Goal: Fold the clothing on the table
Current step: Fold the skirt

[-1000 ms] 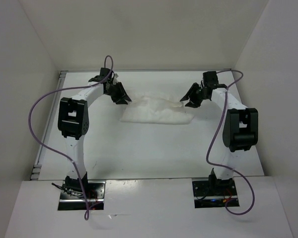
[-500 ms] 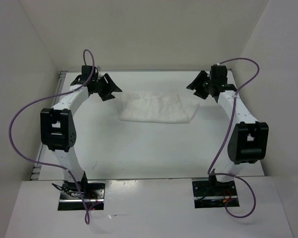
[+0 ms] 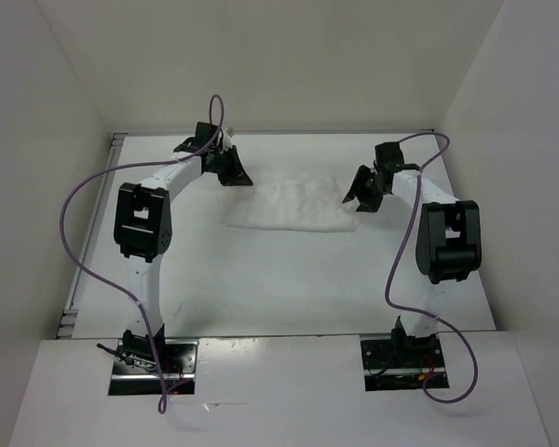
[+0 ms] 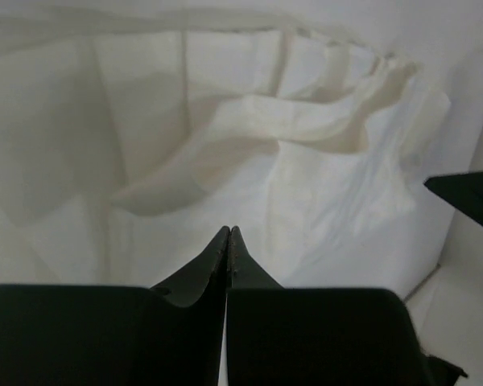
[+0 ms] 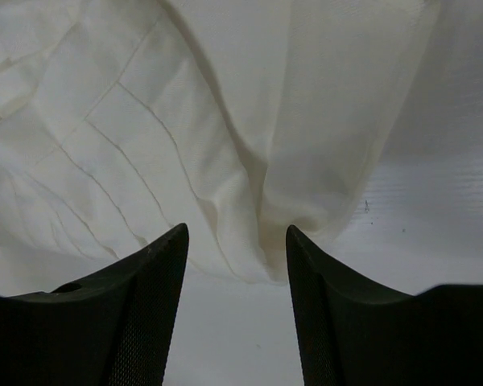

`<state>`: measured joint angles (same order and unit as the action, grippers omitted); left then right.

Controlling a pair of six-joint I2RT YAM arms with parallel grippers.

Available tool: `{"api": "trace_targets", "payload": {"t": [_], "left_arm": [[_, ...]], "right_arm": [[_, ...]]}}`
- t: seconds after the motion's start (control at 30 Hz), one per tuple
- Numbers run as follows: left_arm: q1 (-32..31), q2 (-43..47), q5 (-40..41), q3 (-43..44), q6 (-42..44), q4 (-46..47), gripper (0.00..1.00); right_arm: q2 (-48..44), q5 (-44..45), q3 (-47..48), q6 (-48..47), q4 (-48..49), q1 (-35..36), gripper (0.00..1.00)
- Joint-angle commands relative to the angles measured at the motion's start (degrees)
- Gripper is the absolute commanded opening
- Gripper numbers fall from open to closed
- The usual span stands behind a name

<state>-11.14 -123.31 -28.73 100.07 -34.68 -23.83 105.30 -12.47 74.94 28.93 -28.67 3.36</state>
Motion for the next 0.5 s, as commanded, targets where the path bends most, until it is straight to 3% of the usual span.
{"api": "trace_targets", "payload": {"t": [0.0,0.47], "left_arm": [[0.1,-3.7,6.0,6.2,0.3,-1.6,0.0],[0.7,-15.4,23.1,14.7,-5.1,-1.5,0.0]], "right_arm": [[-1.5,-3.1,2.6,-0.6,0.2,1.5,0.57],[-11.0,-0.6,0.4,-2.0,-3.6,2.1,0.59]]}}
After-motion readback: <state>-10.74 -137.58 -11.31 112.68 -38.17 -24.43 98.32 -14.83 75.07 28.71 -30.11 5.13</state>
